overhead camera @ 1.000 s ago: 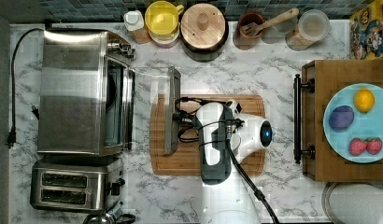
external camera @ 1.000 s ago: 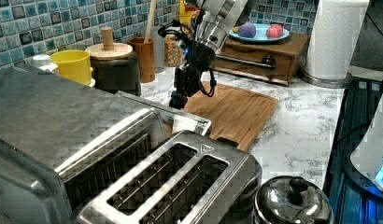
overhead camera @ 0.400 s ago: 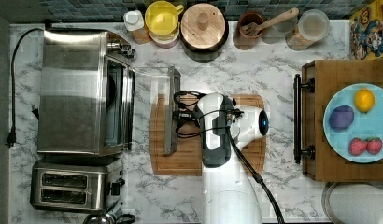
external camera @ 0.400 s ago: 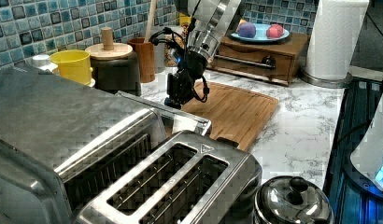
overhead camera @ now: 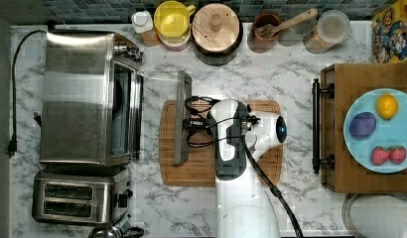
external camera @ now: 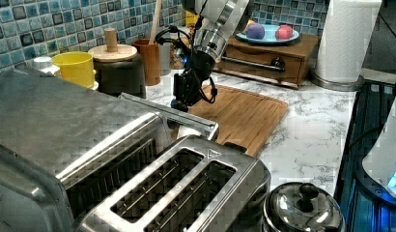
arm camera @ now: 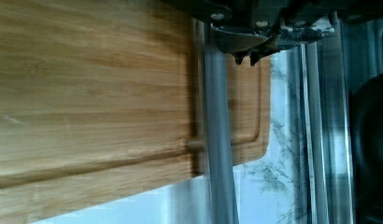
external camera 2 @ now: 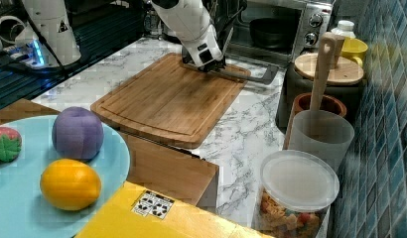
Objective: Close the oven.
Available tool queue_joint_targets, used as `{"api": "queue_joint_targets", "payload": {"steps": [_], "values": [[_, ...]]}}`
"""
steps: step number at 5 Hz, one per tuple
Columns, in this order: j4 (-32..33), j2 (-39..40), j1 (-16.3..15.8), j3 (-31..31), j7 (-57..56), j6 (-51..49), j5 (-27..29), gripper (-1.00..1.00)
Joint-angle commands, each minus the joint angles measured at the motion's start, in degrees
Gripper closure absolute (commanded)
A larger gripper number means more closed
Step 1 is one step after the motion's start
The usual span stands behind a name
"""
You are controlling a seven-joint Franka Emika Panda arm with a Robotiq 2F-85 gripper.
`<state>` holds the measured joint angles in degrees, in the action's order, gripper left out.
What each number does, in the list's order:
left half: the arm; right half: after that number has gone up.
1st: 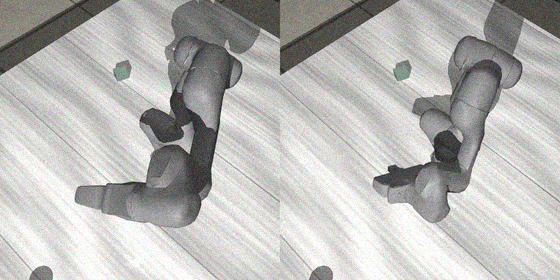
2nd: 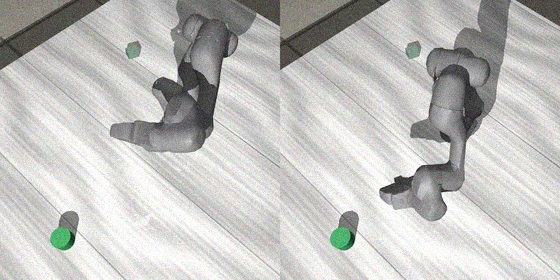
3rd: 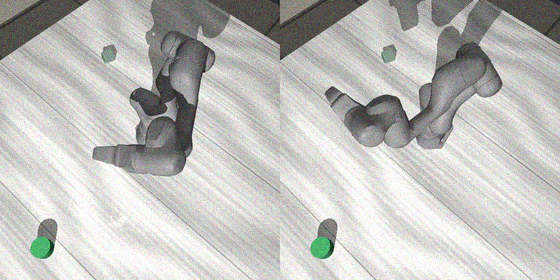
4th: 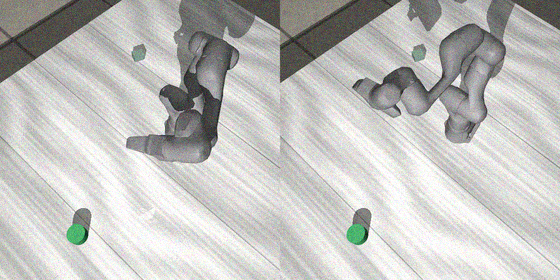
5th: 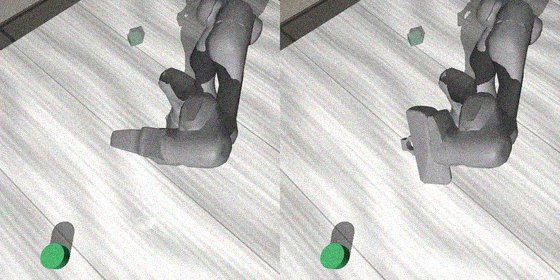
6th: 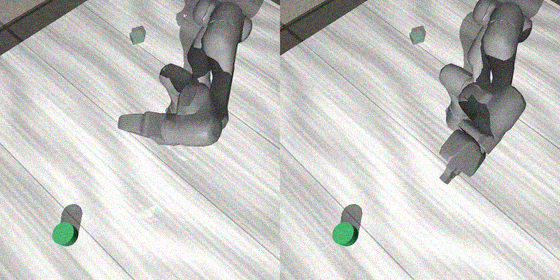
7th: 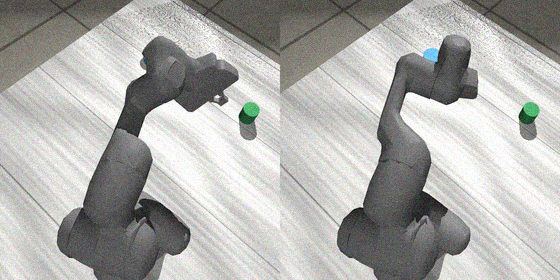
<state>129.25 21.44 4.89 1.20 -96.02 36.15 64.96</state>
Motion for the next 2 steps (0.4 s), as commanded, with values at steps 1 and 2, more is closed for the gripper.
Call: {"api": "queue_joint_targets", "payload": {"steps": [1, 2], "values": [[-6.0, -10.7, -8.7, -6.5, 15.3, -1.9, -8.4, 1.0], [-8.1, -10.0, -11.8, -8.3, 24.8, 2.6, -14.9, 1.0]]}}
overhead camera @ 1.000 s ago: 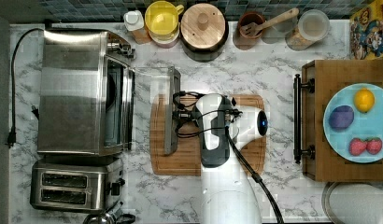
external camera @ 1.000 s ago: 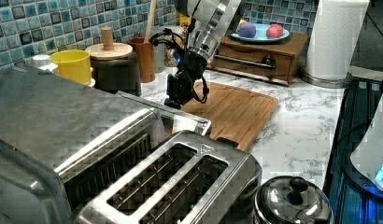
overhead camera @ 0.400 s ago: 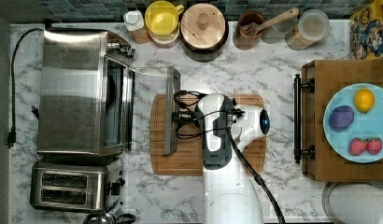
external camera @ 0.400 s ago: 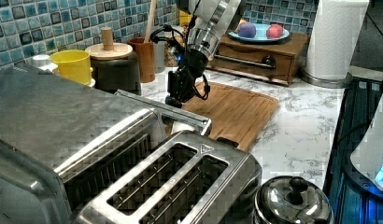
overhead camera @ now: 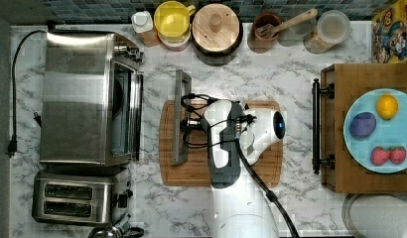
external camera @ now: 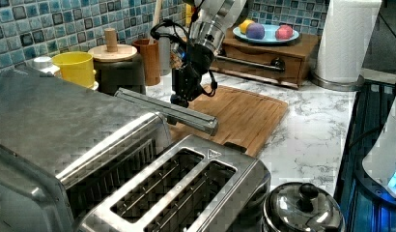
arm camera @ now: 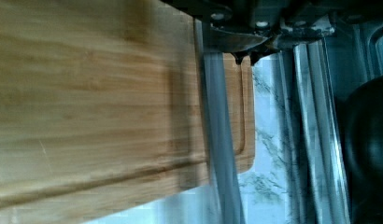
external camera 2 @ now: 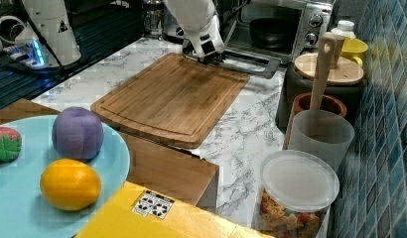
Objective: Close the oven.
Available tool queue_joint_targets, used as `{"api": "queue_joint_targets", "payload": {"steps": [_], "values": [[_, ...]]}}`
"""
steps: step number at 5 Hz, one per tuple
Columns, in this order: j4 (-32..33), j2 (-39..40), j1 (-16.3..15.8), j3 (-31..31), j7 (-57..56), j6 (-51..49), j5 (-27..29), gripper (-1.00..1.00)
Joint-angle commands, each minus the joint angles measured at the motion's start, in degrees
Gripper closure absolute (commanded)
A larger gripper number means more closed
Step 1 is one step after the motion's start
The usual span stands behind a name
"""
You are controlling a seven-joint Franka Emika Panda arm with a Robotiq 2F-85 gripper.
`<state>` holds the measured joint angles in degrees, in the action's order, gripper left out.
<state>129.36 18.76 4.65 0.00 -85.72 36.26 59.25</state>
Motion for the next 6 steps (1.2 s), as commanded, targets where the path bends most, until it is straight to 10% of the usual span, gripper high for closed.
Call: {"api": "queue_joint_targets", "payload": {"steps": [1, 2, 4, 6], "values": [[-9.9, -7.8, -9.9, -9.1, 17.6, 1.4, -9.8, 1.0], [-9.9, -9.9, -9.0, -10.3, 18.2, 2.2, -9.6, 1.0], [-16.4, -8.6, -15.3, -11.0, 39.4, 2.8, -31.7, 1.0], [-21.6, -7.7, -14.1, -16.3, 54.8, 1.1, -45.2, 1.0]]}}
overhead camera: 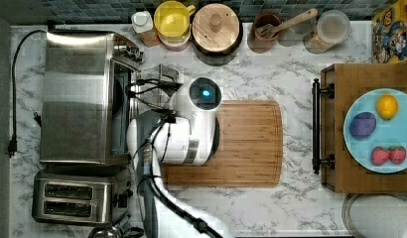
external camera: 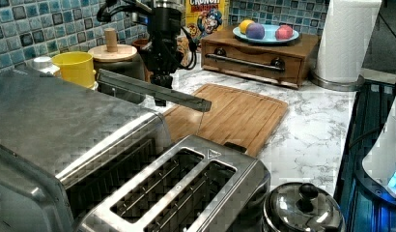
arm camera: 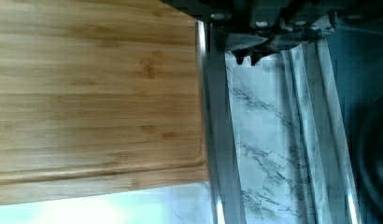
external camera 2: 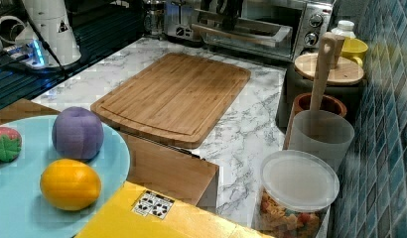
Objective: Close the oven.
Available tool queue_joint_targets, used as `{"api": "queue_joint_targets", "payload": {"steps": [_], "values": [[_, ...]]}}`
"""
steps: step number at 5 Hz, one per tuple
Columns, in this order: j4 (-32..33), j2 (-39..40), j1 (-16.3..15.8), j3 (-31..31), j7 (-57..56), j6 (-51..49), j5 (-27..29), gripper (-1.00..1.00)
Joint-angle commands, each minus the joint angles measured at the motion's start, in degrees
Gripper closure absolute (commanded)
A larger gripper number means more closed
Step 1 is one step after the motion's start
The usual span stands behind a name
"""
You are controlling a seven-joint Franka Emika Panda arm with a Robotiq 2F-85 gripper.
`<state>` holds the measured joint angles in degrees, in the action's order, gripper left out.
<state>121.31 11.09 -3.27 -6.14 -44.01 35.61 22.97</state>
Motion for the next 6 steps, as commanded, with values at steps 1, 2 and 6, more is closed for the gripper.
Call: {"api": "queue_joint_targets", "payload": {"steps": [1, 2, 6], "values": [[-19.9, 1.7, -9.2, -9.4, 22.8, -4.3, -18.8, 1.0], [-20.0, -1.3, -9.6, -11.4, 27.3, -4.7, -19.7, 1.0], [-20.3, -5.6, -13.8, -12.8, 45.4, -3.6, -36.7, 1.0]]}}
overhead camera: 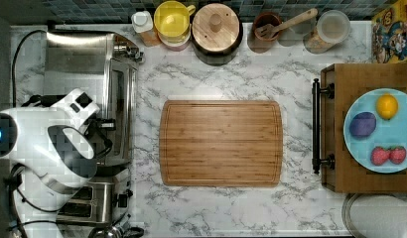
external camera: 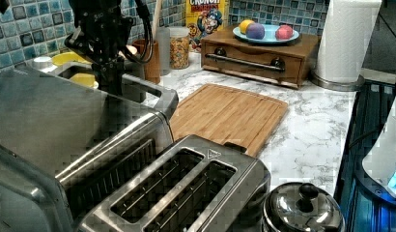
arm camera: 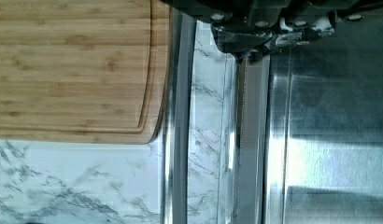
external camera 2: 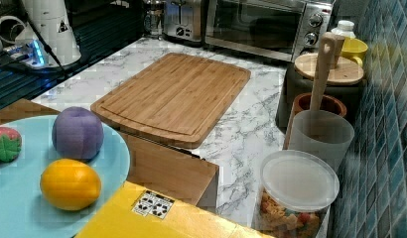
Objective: Close the oven.
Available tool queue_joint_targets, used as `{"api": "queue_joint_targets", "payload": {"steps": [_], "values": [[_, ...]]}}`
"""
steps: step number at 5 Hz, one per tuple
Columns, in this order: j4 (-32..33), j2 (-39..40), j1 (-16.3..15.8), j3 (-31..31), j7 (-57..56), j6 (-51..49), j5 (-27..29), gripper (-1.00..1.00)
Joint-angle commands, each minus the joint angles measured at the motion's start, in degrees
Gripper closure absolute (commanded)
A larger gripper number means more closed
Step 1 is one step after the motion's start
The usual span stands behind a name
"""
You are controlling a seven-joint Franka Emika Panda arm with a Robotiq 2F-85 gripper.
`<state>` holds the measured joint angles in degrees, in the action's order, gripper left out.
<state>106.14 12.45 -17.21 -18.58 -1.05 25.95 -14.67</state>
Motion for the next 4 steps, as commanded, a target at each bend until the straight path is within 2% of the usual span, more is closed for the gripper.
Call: {"api": "queue_joint_targets", "payload": {"steps": [1, 2, 4], "values": [[-3.0, -9.2, 0.3, 1.7, -2.8, 7.9, 7.1, 1.0], [-0.7, -12.6, 0.3, 0.0, -2.1, 8.3, 8.4, 1.0], [-0.7, -12.6, 0.5, -0.2, -2.1, 8.3, 8.4, 1.0]]}}
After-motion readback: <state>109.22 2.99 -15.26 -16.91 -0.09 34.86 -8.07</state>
